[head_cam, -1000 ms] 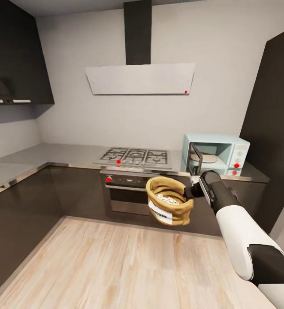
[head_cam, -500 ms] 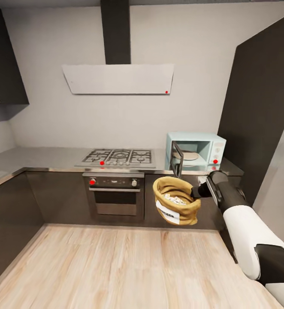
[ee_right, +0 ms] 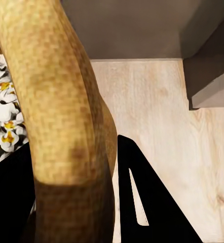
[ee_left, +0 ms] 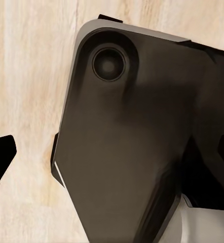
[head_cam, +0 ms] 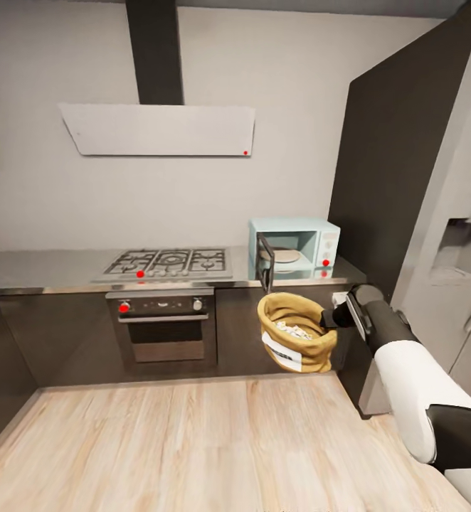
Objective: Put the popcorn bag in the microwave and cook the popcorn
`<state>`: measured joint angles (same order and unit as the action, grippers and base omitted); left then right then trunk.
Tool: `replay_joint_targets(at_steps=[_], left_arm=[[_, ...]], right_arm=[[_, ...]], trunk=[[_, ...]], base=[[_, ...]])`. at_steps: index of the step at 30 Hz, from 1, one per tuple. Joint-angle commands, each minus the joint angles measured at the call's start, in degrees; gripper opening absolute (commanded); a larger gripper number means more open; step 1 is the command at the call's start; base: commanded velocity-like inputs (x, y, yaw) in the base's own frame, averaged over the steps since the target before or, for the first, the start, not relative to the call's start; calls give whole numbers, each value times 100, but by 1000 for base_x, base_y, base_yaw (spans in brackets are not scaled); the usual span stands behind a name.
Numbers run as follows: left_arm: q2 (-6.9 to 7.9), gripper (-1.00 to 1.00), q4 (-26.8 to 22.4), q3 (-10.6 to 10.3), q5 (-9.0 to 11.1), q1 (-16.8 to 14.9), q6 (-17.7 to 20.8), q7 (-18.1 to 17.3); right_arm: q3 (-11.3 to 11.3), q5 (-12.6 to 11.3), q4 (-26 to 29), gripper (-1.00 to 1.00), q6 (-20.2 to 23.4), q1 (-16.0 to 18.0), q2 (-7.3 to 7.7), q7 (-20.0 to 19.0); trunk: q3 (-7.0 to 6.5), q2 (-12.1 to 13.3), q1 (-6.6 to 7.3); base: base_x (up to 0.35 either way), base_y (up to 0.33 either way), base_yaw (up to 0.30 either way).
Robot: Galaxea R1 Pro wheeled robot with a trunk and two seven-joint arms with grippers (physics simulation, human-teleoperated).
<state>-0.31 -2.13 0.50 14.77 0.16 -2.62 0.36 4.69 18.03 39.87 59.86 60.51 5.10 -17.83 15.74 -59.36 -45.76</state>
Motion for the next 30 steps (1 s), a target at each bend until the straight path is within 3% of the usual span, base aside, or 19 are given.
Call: replay_joint_targets(at_steps=[1, 3, 16, 30], left_arm=[[-3, 100, -7, 7, 26, 2, -11, 6], [-4, 100, -7, 10, 29, 2, -11, 8], [4, 100, -7, 14, 35, 2, -11, 8], [2, 100, -9, 0, 28, 2, -11, 8]], right_arm=[[14, 47, 3, -100, 14, 5, 28, -54], [14, 43, 3, -100, 14, 5, 99, -57], [14, 43, -157, -100, 14, 5, 176, -42], [14, 43, -158, -100, 14, 5, 176, -36]], trunk=[[7, -4, -1], [7, -4, -1], [7, -4, -1], [7, -4, -1]], base=[[0, 0, -250], [0, 0, -250], [0, 0, -250], [55, -33, -248]])
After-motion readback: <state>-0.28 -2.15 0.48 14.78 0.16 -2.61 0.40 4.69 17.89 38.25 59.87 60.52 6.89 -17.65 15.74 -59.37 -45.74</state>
